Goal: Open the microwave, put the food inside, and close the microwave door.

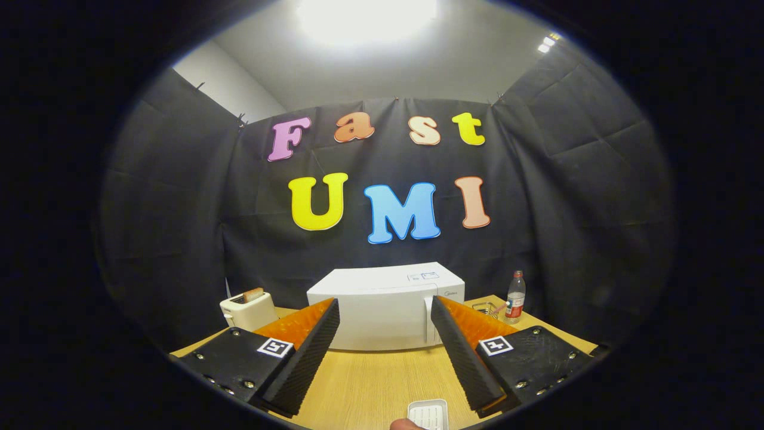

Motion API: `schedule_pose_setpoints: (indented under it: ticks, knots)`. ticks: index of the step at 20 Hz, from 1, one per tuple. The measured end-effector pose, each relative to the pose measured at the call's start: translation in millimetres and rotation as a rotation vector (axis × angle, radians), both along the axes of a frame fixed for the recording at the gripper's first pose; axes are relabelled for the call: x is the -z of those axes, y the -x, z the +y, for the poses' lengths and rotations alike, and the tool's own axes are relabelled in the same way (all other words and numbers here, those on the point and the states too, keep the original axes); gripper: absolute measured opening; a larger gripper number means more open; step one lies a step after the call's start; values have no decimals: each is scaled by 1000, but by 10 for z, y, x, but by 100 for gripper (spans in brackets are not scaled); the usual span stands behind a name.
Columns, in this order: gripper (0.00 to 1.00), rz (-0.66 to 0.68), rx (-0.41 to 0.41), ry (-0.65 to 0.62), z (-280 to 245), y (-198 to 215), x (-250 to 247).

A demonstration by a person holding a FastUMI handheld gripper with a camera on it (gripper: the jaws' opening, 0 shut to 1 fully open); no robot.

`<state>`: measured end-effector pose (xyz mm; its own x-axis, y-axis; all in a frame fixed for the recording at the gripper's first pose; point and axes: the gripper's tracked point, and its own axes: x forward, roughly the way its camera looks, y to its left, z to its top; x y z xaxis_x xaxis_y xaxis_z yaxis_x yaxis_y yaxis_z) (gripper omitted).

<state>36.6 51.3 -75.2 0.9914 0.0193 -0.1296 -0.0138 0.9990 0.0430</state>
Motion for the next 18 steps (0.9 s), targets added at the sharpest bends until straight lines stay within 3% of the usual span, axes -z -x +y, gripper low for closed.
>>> schedule_pose_setpoints:
  ticks: [18]
  knots:
    - [98,2,-6,1,91,-50,17]
